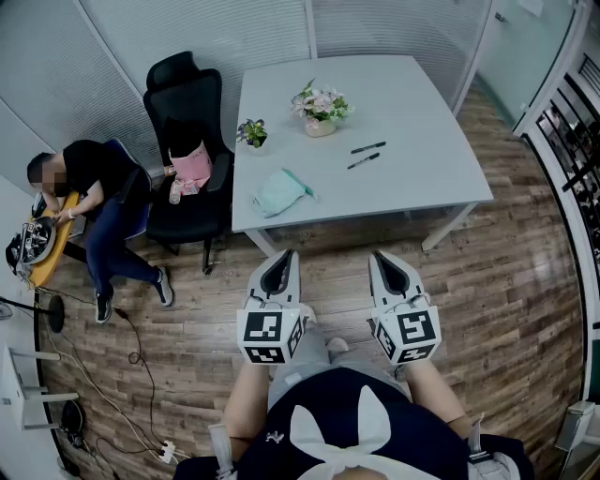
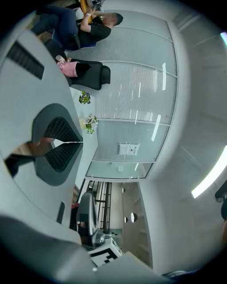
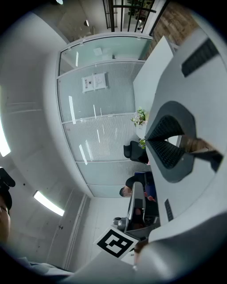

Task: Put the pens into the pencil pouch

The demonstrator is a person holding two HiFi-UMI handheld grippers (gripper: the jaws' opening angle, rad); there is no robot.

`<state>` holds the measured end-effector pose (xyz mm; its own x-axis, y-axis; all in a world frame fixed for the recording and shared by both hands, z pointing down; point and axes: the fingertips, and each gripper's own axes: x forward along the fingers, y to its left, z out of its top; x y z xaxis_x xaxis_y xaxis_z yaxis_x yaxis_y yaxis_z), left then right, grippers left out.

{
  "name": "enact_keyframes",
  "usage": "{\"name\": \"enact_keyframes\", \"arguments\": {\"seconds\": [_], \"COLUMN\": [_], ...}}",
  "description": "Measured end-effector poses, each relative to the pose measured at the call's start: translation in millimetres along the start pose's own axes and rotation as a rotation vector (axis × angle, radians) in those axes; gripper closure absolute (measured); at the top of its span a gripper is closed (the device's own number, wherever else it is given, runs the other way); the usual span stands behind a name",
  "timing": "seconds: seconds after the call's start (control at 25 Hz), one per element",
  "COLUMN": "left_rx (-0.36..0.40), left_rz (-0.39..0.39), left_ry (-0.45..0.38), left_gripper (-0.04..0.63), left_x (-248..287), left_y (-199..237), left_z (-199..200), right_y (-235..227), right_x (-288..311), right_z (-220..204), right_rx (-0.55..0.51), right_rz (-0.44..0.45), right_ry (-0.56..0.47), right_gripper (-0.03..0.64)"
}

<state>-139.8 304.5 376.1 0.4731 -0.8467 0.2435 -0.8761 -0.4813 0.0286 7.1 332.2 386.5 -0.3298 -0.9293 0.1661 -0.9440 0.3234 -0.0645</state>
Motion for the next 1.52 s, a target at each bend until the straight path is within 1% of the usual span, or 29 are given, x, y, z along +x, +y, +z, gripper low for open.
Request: {"name": "enact_keyframes", "arguments": {"seconds": [0.28,0.52,0.8,0.92,1.0,1.04,1.08,1.12,1.2,1.28,1.36,1.52], "left_rx": [-0.03,-0.041,-0.117,-0.12,-0.125,-0.133,-0.142,-0.15,-0.161,-0.18,-0.214,-0.249], "left_rz": [-0.005,-0.012,0.009,0.002,0.005,0.004,-0.001,-0.006,-0.01,-0.014,-0.022,-0.021], "left_ry": [0.004,0.012,0.043,0.05,0.046,0.044,0.041,0.04,0.04,0.05,0.07,0.109], "left_gripper": [0.569,0.569,0.568,0.566,0.565,0.558,0.53,0.486,0.455,0.419,0.373,0.364], "left_x": [3,18,46,62,74,80,86,92,105,119,132,152], "left_y": [-5,-2,17,24,32,36,39,42,48,55,60,70], "left_z": [0,2,3,8,11,12,12,13,14,15,12,4], "right_y": [-13,-19,-36,-45,-51,-54,-57,-60,-64,-69,-74,-82], "right_x": [-3,10,35,51,63,69,74,80,92,104,117,139], "right_z": [1,1,4,7,8,8,8,8,8,9,10,5], "right_rx": [0.005,0.028,0.032,0.04,0.039,0.038,0.037,0.036,0.034,0.032,0.031,0.025], "right_rz": [-0.004,0.02,0.027,0.032,0.03,0.029,0.028,0.027,0.027,0.029,0.031,0.034], "right_ry": [-0.01,-0.004,0.01,0.017,0.022,0.026,0.03,0.035,0.046,0.056,0.067,0.101], "right_gripper": [0.614,0.612,0.61,0.553,0.536,0.527,0.517,0.509,0.495,0.485,0.479,0.477]}}
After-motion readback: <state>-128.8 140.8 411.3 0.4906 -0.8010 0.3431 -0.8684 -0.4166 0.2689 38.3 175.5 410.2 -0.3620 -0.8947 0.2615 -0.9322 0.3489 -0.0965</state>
